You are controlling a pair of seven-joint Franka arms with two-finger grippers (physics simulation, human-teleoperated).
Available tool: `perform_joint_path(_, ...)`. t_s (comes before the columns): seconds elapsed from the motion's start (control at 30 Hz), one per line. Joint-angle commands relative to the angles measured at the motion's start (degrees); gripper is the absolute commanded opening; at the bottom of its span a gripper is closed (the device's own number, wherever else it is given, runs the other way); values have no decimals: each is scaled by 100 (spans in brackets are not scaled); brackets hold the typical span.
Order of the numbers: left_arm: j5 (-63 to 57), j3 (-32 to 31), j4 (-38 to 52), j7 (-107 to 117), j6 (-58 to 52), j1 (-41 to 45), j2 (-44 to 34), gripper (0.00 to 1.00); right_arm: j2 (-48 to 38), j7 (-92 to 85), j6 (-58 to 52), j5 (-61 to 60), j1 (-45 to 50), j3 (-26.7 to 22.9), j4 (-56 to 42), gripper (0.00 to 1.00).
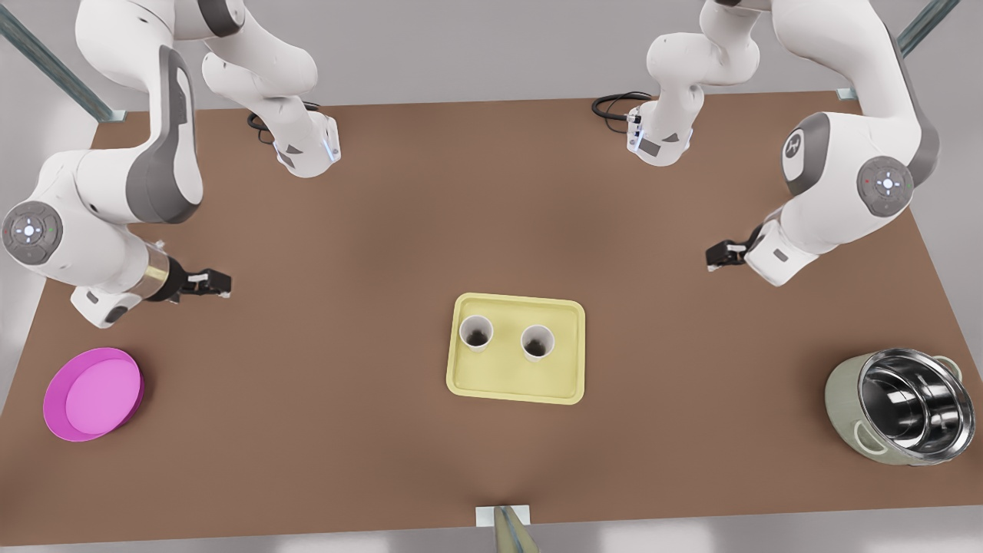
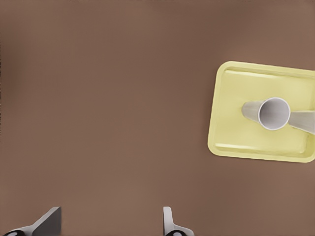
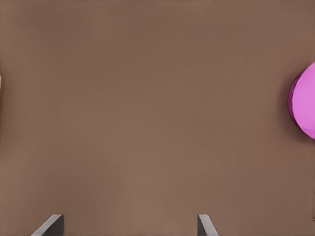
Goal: Use the left arm to pick up the white IKEA cup from the tray and place it on the middle-left position; use the right arm to pick up the white IKEA cup from the tray and place it on the middle-right position
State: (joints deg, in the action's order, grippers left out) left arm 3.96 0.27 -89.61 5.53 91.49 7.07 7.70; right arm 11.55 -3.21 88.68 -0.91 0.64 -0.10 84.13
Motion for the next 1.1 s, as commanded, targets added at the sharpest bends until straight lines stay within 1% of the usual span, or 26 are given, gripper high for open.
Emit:
perform_joint_path(0.0,-1,-1,5,423,369,13,-5,100,-3,-259,343,3,-3,-8,-19,100)
perform_joint_path(0.07,-18,-10,13,458,387,13,12,100,5,-250,343,3,6,1,-19,100)
perform_joint_path(0.13,-10,-36,-145,431,299,75,-5,100,198,-207,352,3,50,54,-89,100)
perform_joint_path(0.2,-10,-36,-198,414,334,75,12,100,848,170,562,-32,778,71,-204,100)
perform_joint_path(0.27,-10,-36,-233,440,352,268,12,100,1367,1673,1397,-32,1605,89,-213,100)
perform_joint_path(0.33,-18,-36,-242,440,360,312,47,100,1728,3413,2004,-41,2299,133,-221,100)
perform_joint_path(0.37,-18,-36,-250,440,360,303,47,100,1895,3985,2259,-41,2598,133,-221,100)
perform_joint_path(0.47,-18,-18,-294,440,343,286,65,100,2176,4803,2909,-41,3003,133,-221,100)
perform_joint_path(0.5,-18,-18,-303,440,343,277,65,100,2246,4926,3050,-49,3021,176,-221,100)
perform_joint_path(0.6,-18,-10,-329,449,343,268,65,100,2466,5401,3779,-49,3021,519,-221,100)
perform_joint_path(0.63,-18,-1,-321,449,317,268,56,100,2589,5454,3850,-41,3091,572,-221,100)
perform_joint_path(0.77,-18,17,-329,440,316,259,56,100,2879,5463,4210,-23,3144,581,-204,100)
perform_joint_path(0.87,-18,17,-321,431,343,251,65,100,2906,5445,4280,-14,3135,581,-213,100)
perform_joint_path(1.07,-27,8,-321,440,343,277,74,100,3231,5401,4360,3,3135,581,-204,100)
